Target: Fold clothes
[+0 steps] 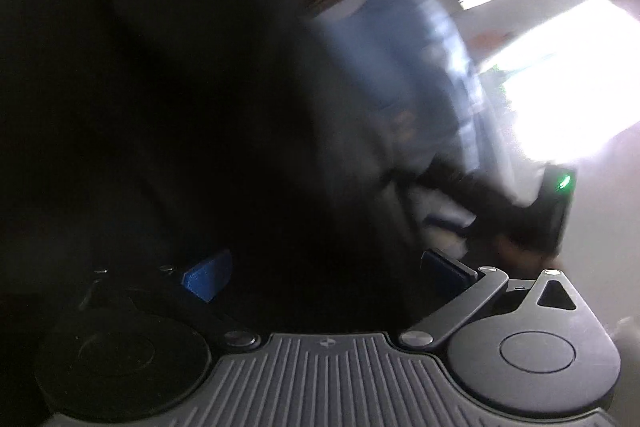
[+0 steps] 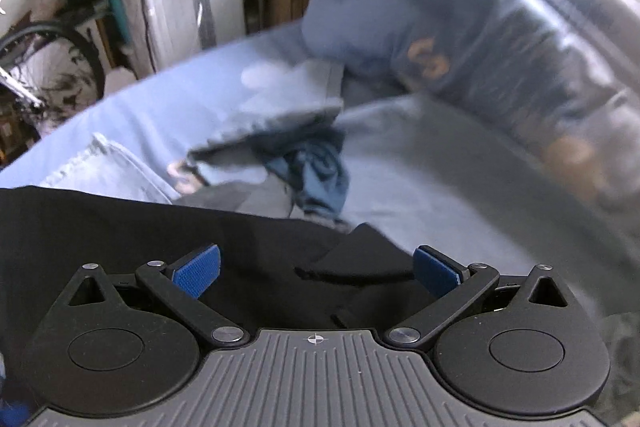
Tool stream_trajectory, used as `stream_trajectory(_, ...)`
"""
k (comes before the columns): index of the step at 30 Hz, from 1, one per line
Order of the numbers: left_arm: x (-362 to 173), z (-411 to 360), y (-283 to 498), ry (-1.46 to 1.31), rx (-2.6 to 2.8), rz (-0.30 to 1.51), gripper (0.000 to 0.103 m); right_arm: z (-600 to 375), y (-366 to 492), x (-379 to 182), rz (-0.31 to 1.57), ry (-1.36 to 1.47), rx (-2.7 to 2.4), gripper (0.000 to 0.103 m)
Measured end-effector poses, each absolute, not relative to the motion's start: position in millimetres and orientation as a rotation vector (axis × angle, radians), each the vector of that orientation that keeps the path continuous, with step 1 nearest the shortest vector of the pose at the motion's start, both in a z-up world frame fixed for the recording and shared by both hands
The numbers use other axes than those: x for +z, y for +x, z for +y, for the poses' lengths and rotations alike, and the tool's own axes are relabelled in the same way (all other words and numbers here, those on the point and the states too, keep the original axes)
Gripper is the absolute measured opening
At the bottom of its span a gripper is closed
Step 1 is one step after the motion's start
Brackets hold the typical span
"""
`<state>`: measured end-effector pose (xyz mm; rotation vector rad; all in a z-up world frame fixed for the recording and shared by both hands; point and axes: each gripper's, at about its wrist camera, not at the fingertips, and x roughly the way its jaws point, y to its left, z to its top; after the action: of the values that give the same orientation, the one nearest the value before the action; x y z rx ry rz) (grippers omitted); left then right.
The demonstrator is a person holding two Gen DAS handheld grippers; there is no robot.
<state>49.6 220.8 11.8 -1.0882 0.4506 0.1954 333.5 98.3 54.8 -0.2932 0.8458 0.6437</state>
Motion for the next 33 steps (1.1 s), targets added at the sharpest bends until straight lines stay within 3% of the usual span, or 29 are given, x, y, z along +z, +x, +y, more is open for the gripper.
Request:
stream_trajectory(2, 10.7, 217.9, 55.0, -1.057, 0.199, 0.462, 0.103, 104.7, 336.6, 40.3, 0.878, -0.299, 0.660, 0.100)
stream_trajectory(4, 19.3, 211.6, 57.9, -1.000, 0.182, 0.436, 0.103, 101.1, 330.1, 39.6, 0.879, -0.236, 0.739, 0.058)
stream_trajectory(5, 22.9, 211.6, 57.0, -0.988, 0.173, 0.413, 0.103, 99.5, 324.6, 43.0, 0.875, -0.212, 0.760, 0.030)
stream_trajectory(6, 25.1, 211.3, 56.4, -0.989, 0.164, 0.398, 0.103, 98.5, 315.0, 48.7, 0.860, -0.223, 0.781, 0.017)
stream_trajectory(8, 28.4, 211.9, 54.4, -1.001, 0.152, 0.371, 0.103, 98.1, 294.6, 58.1, 0.867, -0.269, 0.885, 0.001)
stream_trajectory(14, 40.5, 226.2, 29.7, -1.053, 0.177, 0.166, 0.103, 101.2, 204.1, 78.8, 0.820, -0.504, 1.073, 0.001)
stream_trajectory(16, 43.3, 227.2, 31.6, -1.048, 0.161, 0.171, 0.103, 98.9, 200.7, 89.0, 0.788, -0.515, 1.057, 0.009)
stream_trajectory(17, 41.9, 227.8, 33.2, -1.049, 0.165, 0.198, 0.103, 97.8, 205.1, 94.0, 0.775, -0.507, 1.044, 0.034)
stream_trajectory(18, 40.3, 228.4, 34.8, -1.050, 0.170, 0.224, 0.103, 98.1, 211.4, 98.6, 0.752, -0.505, 1.021, 0.076)
stream_trajectory(19, 38.5, 228.7, 35.9, -1.057, 0.185, 0.240, 0.103, 99.1, 218.4, 103.1, 0.725, -0.507, 0.995, 0.093)
stream_trajectory(20, 37.6, 228.2, 37.6, -1.063, 0.195, 0.242, 0.103, 101.0, 224.2, 105.9, 0.695, -0.513, 0.994, 0.103)
stream_trajectory(25, 35.1, 226.2, 35.1, -1.062, 0.202, 0.200, 0.103, 126.1, 250.8, 100.9, 0.723, -0.490, 1.032, 0.103)
stream_trajectory(33, 20.4, 243.3, 21.2, -1.079, 0.202, 0.224, 0.103, 185.5, 287.1, 86.0, 0.949, -0.496, 1.246, 0.103)
